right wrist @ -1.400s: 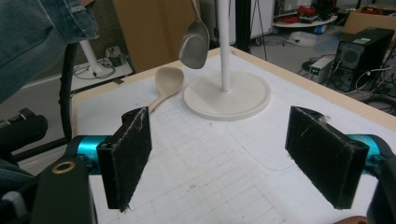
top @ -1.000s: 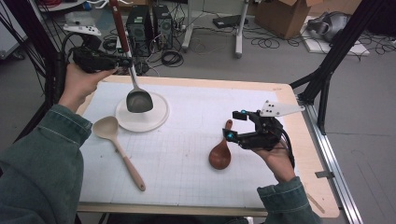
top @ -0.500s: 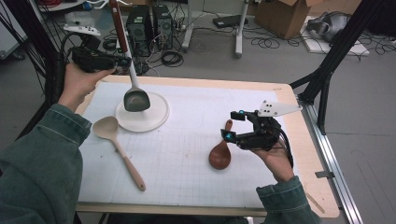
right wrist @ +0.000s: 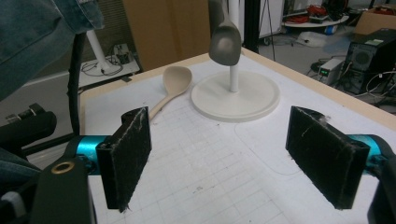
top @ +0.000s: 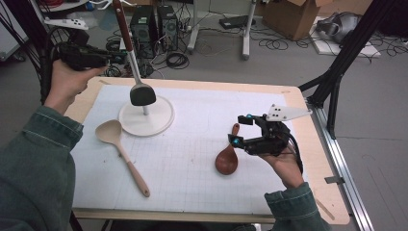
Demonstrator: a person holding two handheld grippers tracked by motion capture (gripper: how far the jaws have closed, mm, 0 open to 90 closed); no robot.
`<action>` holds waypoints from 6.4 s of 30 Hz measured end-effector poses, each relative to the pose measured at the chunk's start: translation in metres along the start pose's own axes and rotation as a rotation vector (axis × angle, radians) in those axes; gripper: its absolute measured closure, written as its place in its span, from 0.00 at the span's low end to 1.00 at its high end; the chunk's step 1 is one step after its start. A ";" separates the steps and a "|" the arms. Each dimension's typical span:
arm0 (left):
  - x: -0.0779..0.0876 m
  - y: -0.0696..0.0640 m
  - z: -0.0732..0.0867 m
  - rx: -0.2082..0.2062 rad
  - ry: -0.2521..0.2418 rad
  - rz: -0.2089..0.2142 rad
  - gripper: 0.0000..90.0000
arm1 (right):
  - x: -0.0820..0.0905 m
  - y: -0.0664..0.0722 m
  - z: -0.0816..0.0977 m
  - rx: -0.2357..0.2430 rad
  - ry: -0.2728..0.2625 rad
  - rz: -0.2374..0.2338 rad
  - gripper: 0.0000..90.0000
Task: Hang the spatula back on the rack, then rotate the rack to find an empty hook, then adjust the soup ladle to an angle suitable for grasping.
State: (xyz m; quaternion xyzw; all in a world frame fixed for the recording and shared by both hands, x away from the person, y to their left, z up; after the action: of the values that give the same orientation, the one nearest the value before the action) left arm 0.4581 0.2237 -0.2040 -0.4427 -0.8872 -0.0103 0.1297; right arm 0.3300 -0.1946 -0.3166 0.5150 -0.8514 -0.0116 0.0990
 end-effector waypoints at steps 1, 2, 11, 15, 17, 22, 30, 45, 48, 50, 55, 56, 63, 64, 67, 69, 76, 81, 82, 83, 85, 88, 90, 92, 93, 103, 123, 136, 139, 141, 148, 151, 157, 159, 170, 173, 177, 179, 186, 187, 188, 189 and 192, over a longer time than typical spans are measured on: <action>0.002 -0.002 -0.003 -0.010 0.006 0.004 0.91 | 0.000 0.000 0.000 -0.001 -0.002 0.000 0.24; 0.002 -0.004 -0.006 -0.014 0.004 0.012 0.93 | 0.000 0.000 0.000 -0.004 0.000 -0.002 0.24; 0.012 -0.014 -0.031 -0.035 -0.022 0.046 1.00 | 0.003 -0.001 0.000 -0.002 -0.005 0.002 0.24; 0.012 -0.017 -0.041 -0.041 -0.029 0.049 1.00 | 0.004 -0.001 -0.002 0.002 -0.004 -0.001 0.24; 0.012 -0.018 -0.046 -0.045 -0.031 0.050 1.00 | 0.004 -0.001 -0.003 0.003 -0.006 -0.003 0.24; 0.009 -0.022 -0.057 -0.056 -0.039 0.046 1.00 | 0.004 -0.002 -0.003 0.002 -0.006 -0.004 0.23; 0.000 -0.033 -0.078 -0.079 -0.055 0.053 1.00 | 0.005 -0.003 -0.003 -0.003 -0.006 0.003 0.21; -0.006 -0.028 -0.090 -0.055 -0.096 0.007 1.00 | 0.010 -0.005 -0.003 -0.008 -0.009 0.007 0.21; -0.007 -0.028 -0.091 -0.052 -0.108 -0.008 1.00 | 0.010 -0.004 -0.003 -0.005 -0.011 0.004 0.21; -0.007 -0.027 -0.091 -0.050 -0.108 -0.018 1.00 | 0.010 -0.004 -0.002 -0.006 -0.011 0.003 0.21; -0.007 -0.024 -0.091 -0.043 -0.113 -0.024 1.00 | 0.012 -0.004 -0.002 -0.003 -0.016 0.004 0.21; -0.007 -0.023 -0.091 -0.046 -0.112 -0.030 1.00 | 0.012 -0.004 -0.002 -0.005 -0.016 0.004 0.21; -0.002 -0.016 -0.092 -0.036 -0.132 -0.075 1.00 | 0.011 -0.004 -0.004 0.003 -0.016 0.003 0.21; -0.002 -0.016 -0.092 -0.034 -0.134 -0.078 1.00 | 0.010 -0.003 -0.004 0.000 -0.016 0.002 0.21; 0.000 -0.015 -0.093 -0.029 -0.140 -0.086 1.00 | 0.010 -0.003 -0.005 0.003 -0.015 0.000 0.21; 0.000 -0.014 -0.092 -0.030 -0.139 -0.091 1.00 | 0.010 -0.003 -0.005 0.003 -0.015 0.000 0.21; 0.000 -0.015 -0.092 -0.039 -0.131 -0.102 1.00 | 0.011 -0.002 -0.005 0.003 -0.018 -0.003 0.21; -0.001 -0.016 -0.091 -0.038 -0.133 -0.103 1.00 | 0.011 -0.002 -0.005 0.008 -0.019 -0.001 0.21; -0.001 -0.017 -0.090 -0.038 -0.133 -0.099 1.00 | 0.011 -0.002 -0.005 0.009 -0.021 -0.001 0.21; -0.002 -0.017 -0.090 -0.036 -0.133 -0.094 1.00 | 0.011 -0.002 -0.005 0.003 -0.018 -0.003 0.21; -0.005 -0.018 -0.087 -0.042 -0.116 -0.089 1.00 | 0.011 -0.002 -0.005 0.007 -0.020 -0.003 0.21; -0.008 -0.021 -0.086 -0.042 -0.122 -0.086 1.00 | 0.010 -0.002 -0.004 0.008 -0.023 -0.003 0.21; -0.009 -0.021 -0.087 -0.038 -0.129 -0.093 1.00 | 0.010 -0.002 -0.004 0.002 -0.017 -0.004 0.21; -0.009 -0.020 -0.087 -0.044 -0.131 -0.112 1.00 | 0.010 -0.001 -0.004 0.008 -0.023 -0.006 0.21; -0.009 -0.019 -0.087 -0.044 -0.132 -0.123 1.00 | 0.011 -0.001 -0.004 0.006 -0.023 -0.004 0.21; -0.002 -0.013 -0.088 -0.033 -0.152 -0.170 1.00 | 0.012 -0.001 -0.005 0.003 -0.029 -0.004 0.21; 0.019 0.003 -0.085 -0.011 -0.157 -0.214 1.00 | 0.009 0.000 -0.006 0.012 -0.025 -0.011 0.21; 0.027 0.000 -0.081 -0.027 -0.143 -0.170 0.96 | 0.008 0.000 -0.007 0.016 -0.024 -0.010 0.21; 0.027 -0.004 -0.076 -0.036 -0.138 -0.141 0.91 | 0.009 0.001 -0.007 0.010 -0.024 -0.001 0.21; 0.027 -0.005 -0.069 -0.046 -0.121 -0.133 0.88 | 0.010 0.000 -0.006 0.014 -0.026 -0.002 0.21; 0.031 -0.004 -0.047 -0.047 -0.084 -0.084 0.76 | 0.010 -0.003 -0.005 0.006 -0.024 0.018 0.21; 0.032 -0.004 -0.037 -0.046 -0.068 -0.069 0.70 | 0.009 -0.004 -0.004 0.006 -0.020 0.023 0.21; 0.034 -0.007 -0.017 -0.035 -0.046 -0.049 0.53 | 0.006 -0.005 0.002 0.006 -0.002 0.031 0.21; 0.033 -0.008 -0.010 -0.036 -0.032 -0.047 0.47 | 0.005 -0.004 0.003 0.005 0.002 0.030 0.21; 0.024 -0.024 0.031 -0.059 -0.003 -0.012 0.27 | 0.003 -0.005 0.012 -0.005 0.023 0.035 0.21; 0.023 -0.028 0.039 -0.062 -0.004 0.000 0.26 | 0.003 -0.005 0.014 -0.006 0.026 0.040 0.21; 0.024 -0.032 0.046 -0.067 -0.005 0.013 0.26 | 0.005 -0.005 0.016 -0.012 0.022 0.051 0.21; 0.024 -0.034 0.050 -0.071 -0.001 0.019 0.26 | 0.004 -0.005 0.018 -0.014 0.023 0.054 0.21; 0.025 -0.040 0.071 -0.063 -0.006 0.032 0.26 | 0.002 -0.005 0.025 -0.013 0.038 0.067 0.20; 0.026 -0.041 0.075 -0.057 -0.009 0.034 0.26 | 0.002 -0.004 0.026 -0.015 0.039 0.068 0.20; 0.026 -0.043 0.078 -0.056 -0.005 0.034 0.26 | 0.002 -0.002 0.027 -0.014 0.041 0.072 0.20; 0.027 -0.045 0.081 -0.055 -0.006 0.038 0.26 | 0.001 -0.001 0.028 -0.010 0.047 0.071 0.20; 0.029 -0.048 0.093 -0.052 -0.005 0.041 0.26 | 0.000 0.002 0.032 -0.004 0.068 0.076 0.20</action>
State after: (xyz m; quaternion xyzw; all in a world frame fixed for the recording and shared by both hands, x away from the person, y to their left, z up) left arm 0.3830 0.2293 -0.2821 -0.4642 -0.8776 -0.0293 0.1161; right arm 0.3231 -0.1960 -0.3473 0.4821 -0.8665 0.0082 0.1294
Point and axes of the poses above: each handheld gripper's, and its own axes: x roughly backward along the jaws, z roughly out of its underside, y roughly to its left, the point moved 5 cm from there along -x, roughly forward along the jaws, and after that the axes turned 9 degrees about -y, right-handed, at the moved point
